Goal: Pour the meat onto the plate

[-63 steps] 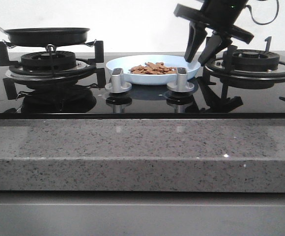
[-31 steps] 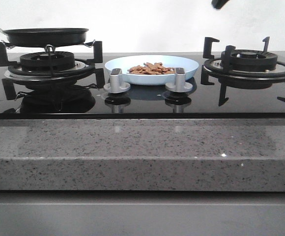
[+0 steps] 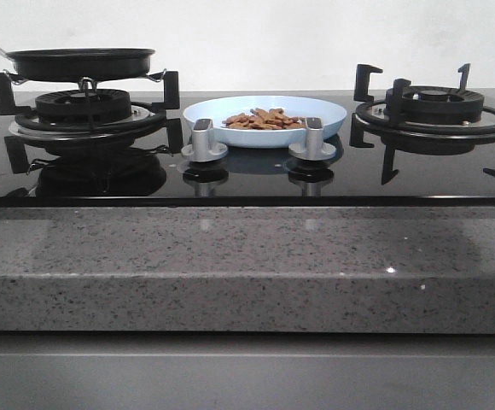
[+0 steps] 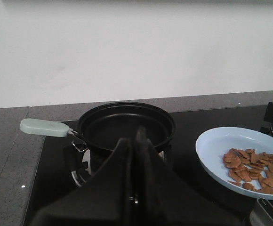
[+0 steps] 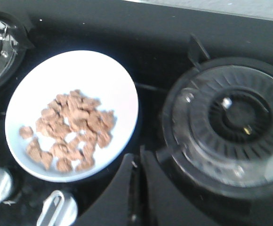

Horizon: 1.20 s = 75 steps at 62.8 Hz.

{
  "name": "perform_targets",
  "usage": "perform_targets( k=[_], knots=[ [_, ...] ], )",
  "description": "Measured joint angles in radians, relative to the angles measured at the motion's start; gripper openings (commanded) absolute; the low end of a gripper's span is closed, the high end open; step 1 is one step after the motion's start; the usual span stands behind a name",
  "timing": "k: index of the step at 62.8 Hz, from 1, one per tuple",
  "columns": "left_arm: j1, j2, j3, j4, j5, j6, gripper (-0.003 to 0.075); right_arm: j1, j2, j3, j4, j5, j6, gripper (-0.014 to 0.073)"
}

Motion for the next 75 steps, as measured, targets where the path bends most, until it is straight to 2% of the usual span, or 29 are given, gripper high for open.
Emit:
perform_targets(
  k=[12, 32, 55, 64, 75],
  knots=[
    [0.000, 0.000, 0.000, 0.000, 0.000, 0.000, -0.0020, 0.002, -0.257, 0.374, 0.000, -0.267, -0.051, -0.0058],
    [0.000, 0.000, 0.000, 0.000, 0.000, 0.000, -0.0020, 0.016, -0.614, 0.747, 0.000, -0.483, -0.141, -0.0058],
    [0.000, 0.000, 0.000, 0.000, 0.000, 0.000, -0.0020, 0.024, -1.085, 1.053, -0.003, -0.519, -0.158, -0.0058],
    [0.000, 0.000, 0.000, 0.000, 0.000, 0.000, -0.0020, 0.024, -1.173, 1.089, -0.004, -0.519, -0.158, -0.0058],
    [0.000, 0.000, 0.000, 0.000, 0.000, 0.000, -0.0020, 0.024, -1.180, 1.091, -0.004, -0.519, -0.158, -0.0058]
  ],
)
